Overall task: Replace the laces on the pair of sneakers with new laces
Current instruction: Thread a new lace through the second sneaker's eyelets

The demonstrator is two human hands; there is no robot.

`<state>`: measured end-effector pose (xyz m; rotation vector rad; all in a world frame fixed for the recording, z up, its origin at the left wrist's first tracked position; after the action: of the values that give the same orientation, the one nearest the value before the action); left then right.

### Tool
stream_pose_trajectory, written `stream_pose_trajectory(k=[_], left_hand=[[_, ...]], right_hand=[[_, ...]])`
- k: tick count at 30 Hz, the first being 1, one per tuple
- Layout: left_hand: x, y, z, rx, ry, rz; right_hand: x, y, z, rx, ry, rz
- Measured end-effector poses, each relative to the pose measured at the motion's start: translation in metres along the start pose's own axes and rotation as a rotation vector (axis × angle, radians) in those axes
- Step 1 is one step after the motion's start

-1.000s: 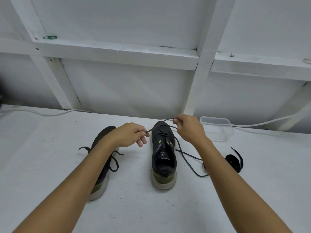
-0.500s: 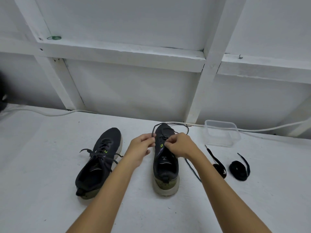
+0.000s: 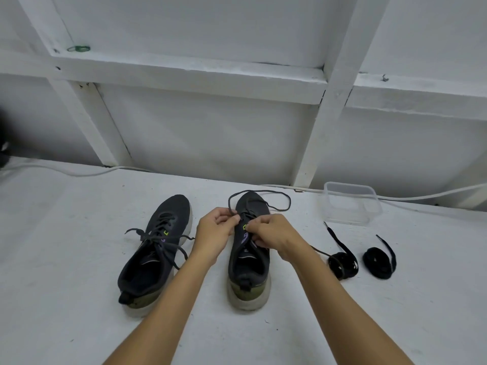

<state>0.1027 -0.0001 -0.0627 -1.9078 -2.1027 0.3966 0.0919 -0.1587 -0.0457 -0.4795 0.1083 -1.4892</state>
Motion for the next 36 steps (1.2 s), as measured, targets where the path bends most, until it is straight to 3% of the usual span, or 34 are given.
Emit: stream_pose_trajectory(k=[13,26,33,36], left_hand=[[-0.001,-0.002,0.002,-0.118,0.102,-0.094],[-0.002,-0.009,-0.004,-0.19,0.462,-0.096],[-0.007,-0.016,-0.012,-0.06,0.488,0.034],[-0.008,-0.016,-0.019,-0.03,0.507,0.024]], right_hand=[[0.006,0.009,0.002,0.181,-0.155,-0.067],[0.003,0.013,-0.007,0.289,-0.292,-0.101],[0.0,0.011,-0.004,0.325,-0.421,-0.069],[0.003,0.009,-0.009,0.303,-0.256,-0.068]])
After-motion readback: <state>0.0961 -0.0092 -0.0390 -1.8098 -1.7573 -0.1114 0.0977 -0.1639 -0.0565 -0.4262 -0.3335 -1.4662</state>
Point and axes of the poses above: each hand's wrist, its own y-axis towards the middle knuckle, its own x-axis out of the back of the hand, z = x × y, the point moved 5 cm from there along y, towards the middle knuckle, and after that the axes turned 8 degrees about x, right-handed, at the moved point
